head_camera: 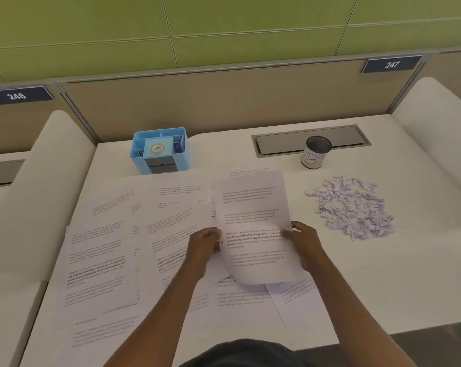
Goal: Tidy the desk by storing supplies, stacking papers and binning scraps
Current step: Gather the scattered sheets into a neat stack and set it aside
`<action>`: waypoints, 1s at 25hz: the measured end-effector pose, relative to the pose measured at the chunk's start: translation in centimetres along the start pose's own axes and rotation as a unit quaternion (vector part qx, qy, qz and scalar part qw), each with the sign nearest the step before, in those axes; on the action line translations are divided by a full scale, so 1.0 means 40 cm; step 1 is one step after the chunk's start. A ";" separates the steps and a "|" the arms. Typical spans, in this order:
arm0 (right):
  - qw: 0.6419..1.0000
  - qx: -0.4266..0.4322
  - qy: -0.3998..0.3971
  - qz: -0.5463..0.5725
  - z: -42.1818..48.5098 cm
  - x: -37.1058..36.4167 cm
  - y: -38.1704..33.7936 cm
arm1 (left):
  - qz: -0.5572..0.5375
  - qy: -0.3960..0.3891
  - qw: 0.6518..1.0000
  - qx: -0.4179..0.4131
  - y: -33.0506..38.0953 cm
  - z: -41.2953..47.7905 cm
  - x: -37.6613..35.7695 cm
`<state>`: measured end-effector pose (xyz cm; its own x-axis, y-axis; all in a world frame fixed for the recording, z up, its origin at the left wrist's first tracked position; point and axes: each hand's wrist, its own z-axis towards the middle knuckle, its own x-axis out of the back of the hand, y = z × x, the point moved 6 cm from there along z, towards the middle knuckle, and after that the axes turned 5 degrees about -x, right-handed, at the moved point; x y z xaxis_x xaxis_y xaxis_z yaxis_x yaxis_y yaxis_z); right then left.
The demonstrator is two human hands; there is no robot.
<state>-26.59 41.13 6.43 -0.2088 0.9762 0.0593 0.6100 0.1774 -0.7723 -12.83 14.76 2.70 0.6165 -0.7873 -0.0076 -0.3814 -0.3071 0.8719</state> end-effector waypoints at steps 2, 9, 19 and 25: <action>1.000 -0.004 -0.011 -0.008 -0.005 -0.016 0.023 | -0.017 0.002 1.000 0.016 -0.010 -0.013 0.029; 0.981 0.085 0.014 -0.177 -0.016 -0.031 0.070 | 0.017 -0.006 0.999 0.033 -0.051 -0.060 0.088; 0.827 0.037 0.163 -0.537 0.032 0.147 0.073 | 0.016 0.008 0.999 0.043 -0.099 -0.093 0.096; 0.806 0.012 0.175 -0.565 0.037 0.166 0.083 | 0.019 0.012 0.999 0.044 -0.104 -0.083 0.096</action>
<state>-27.09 48.01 3.31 -0.3898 0.1687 0.9053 0.1656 0.9799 -0.1113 -6.59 14.79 0.68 0.6166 -0.7864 0.0371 -0.4635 -0.3245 0.8245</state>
